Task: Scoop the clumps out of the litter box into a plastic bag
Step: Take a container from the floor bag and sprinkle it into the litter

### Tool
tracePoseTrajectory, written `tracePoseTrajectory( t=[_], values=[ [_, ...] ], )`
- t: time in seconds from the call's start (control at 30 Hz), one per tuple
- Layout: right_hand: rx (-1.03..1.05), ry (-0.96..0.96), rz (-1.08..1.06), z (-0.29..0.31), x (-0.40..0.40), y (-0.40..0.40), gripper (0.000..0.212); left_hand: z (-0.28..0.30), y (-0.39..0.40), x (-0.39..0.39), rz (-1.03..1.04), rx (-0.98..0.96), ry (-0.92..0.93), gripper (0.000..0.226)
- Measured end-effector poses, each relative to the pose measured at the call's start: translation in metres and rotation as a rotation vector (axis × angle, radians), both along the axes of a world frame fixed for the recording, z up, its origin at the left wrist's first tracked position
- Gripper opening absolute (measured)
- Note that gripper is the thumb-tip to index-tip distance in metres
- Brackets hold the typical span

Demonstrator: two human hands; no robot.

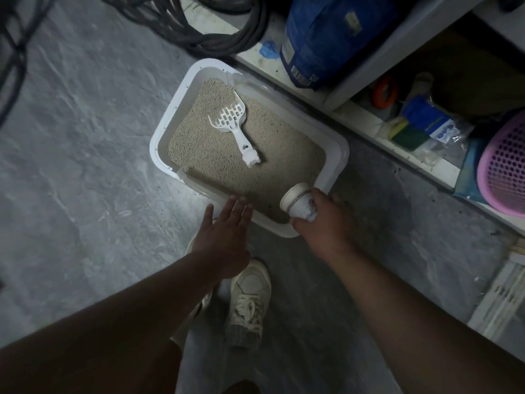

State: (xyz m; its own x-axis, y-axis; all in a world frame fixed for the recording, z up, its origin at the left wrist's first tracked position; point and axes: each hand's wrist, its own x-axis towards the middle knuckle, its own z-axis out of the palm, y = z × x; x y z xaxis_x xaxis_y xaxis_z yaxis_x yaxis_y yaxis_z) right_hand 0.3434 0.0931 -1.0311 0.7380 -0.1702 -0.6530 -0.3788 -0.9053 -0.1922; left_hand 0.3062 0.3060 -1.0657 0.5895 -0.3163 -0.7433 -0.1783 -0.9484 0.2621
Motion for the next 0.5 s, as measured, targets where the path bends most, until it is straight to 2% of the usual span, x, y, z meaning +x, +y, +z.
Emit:
tracePoseTrajectory(
  t=[0.27, 0.37, 0.5],
  values=[
    [0.057, -0.083, -0.029, 0.009, -0.006, 0.010, 0.066, 0.002, -0.001, -0.001, 0.003, -0.007, -0.035, 0.091],
    [0.190, -0.116, -0.094, 0.013, -0.011, 0.012, 0.065, 0.011, -0.001, 0.001, 0.034, -0.052, -0.058, 0.091],
    [0.387, -0.151, -0.233, 0.029, -0.022, 0.022, 0.076, 0.040, 0.000, -0.002, 0.186, -0.184, -0.052, 0.092]
  ],
)
